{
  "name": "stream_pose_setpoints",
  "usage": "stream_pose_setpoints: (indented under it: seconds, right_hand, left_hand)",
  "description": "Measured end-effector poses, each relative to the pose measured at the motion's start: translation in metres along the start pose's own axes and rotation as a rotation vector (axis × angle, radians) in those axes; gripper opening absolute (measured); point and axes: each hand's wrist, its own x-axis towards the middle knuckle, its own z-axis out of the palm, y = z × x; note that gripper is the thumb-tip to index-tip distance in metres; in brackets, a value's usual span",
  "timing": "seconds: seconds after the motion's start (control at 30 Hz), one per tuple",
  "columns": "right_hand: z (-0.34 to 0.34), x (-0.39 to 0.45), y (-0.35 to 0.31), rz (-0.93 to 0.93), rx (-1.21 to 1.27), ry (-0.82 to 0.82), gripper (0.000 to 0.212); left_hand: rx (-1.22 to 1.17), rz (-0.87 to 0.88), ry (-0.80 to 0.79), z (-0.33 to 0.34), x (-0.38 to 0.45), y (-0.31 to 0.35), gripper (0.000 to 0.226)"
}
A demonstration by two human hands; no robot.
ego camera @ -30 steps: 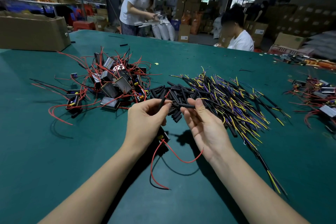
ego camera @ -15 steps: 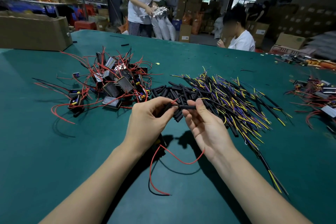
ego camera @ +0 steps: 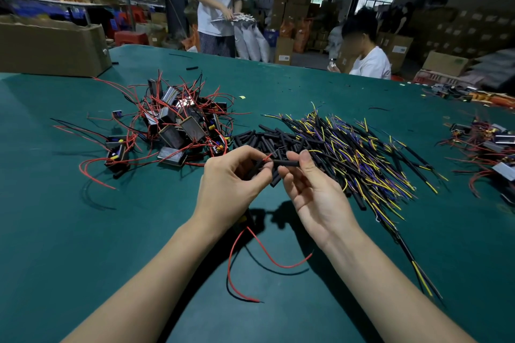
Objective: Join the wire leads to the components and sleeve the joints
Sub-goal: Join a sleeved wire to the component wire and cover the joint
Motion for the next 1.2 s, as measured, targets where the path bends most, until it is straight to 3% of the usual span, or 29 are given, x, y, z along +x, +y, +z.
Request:
stream_pose_setpoints:
  seconds: [0.33,0.6,0.87,1.1,1.2]
  right_hand:
    - [-0.003,0.002,-0.002,-0.049,-0.031,0.041,0.020]
    - [-0.003,-0.001,-0.002,-0.096,-0.181,-0.005,0.026]
    - [-0.003,-0.002,-0.006,-0.174,-0.387,-0.046,0.023]
    - [-0.006,0.000,-0.006,-0.251,-0.476,0.020,0.018]
    - [-0.006,0.000,-0.006,-0.238,-0.460,0.008,0.017]
  left_hand:
    - [-0.083,-0.069,-0.185,-0.009,0.001,0.011,0.012]
    - [-0.210,-0.248,-0.155,-0.013,0.006,0.011,0.018]
    - [-0.214,-0.274,-0.174,-0.012,0.006,0.011,0.023]
    - [0.121,-0.343,-0.550,-0.035,0.015,0.001,0.019]
    - [0.051,-0.386,-0.526,-0.034,0.014,0.001,0.014]
